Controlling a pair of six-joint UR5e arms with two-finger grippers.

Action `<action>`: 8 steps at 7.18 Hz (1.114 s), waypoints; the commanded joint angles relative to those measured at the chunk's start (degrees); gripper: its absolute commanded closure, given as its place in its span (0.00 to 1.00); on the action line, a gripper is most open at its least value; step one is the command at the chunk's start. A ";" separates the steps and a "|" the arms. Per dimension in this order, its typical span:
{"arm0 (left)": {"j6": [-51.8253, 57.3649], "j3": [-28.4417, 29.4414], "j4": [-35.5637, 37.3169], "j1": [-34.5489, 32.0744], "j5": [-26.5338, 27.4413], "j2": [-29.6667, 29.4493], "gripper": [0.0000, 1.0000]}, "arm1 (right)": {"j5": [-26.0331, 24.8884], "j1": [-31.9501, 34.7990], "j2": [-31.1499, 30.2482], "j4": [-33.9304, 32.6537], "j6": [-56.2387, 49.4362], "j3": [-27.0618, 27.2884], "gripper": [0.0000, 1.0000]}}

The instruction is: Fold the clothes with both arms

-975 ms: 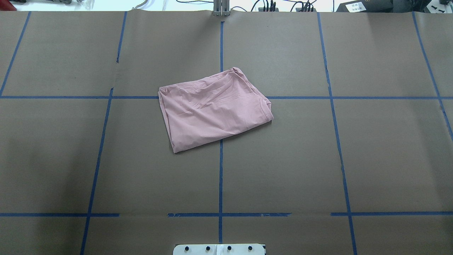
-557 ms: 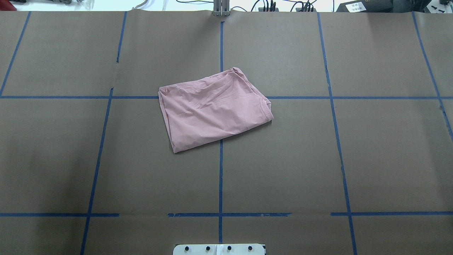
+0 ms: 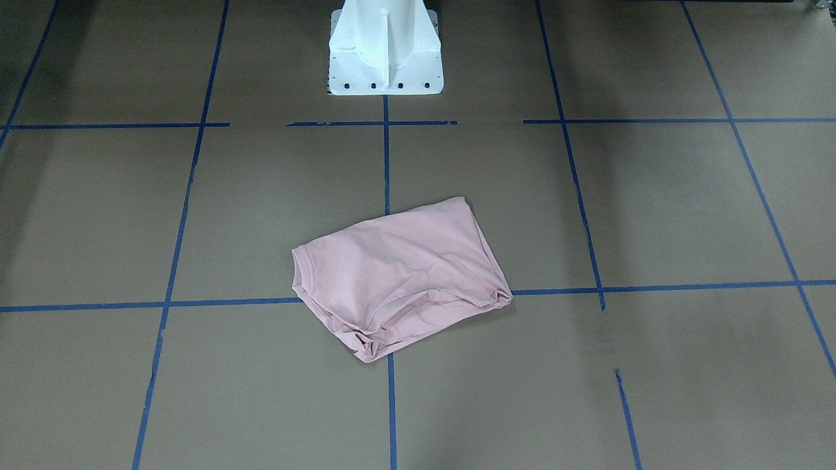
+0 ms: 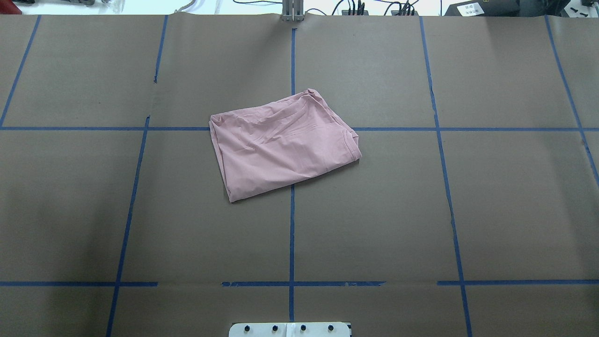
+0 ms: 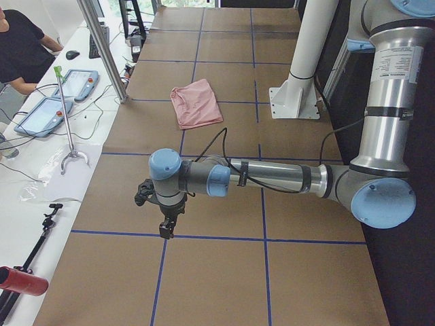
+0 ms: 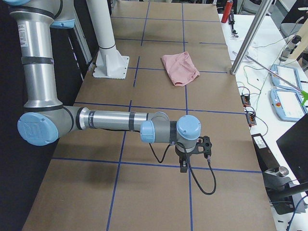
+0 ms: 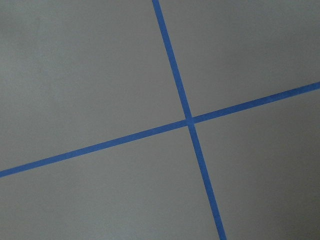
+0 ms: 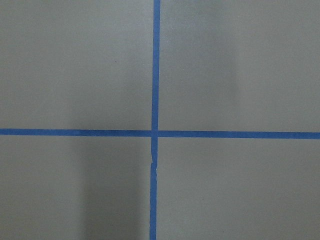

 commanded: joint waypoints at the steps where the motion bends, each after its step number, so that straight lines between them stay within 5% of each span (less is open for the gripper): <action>1: -7.60 0.38 0.04 0.00 -0.64 0.13 0.00 | -0.02 -0.25 -0.02 0.01 0.11 -0.11 0.00; 8: -9.75 1.09 -0.49 0.00 -2.32 0.22 0.00 | 0.15 -0.25 -0.11 0.01 0.20 -0.02 0.00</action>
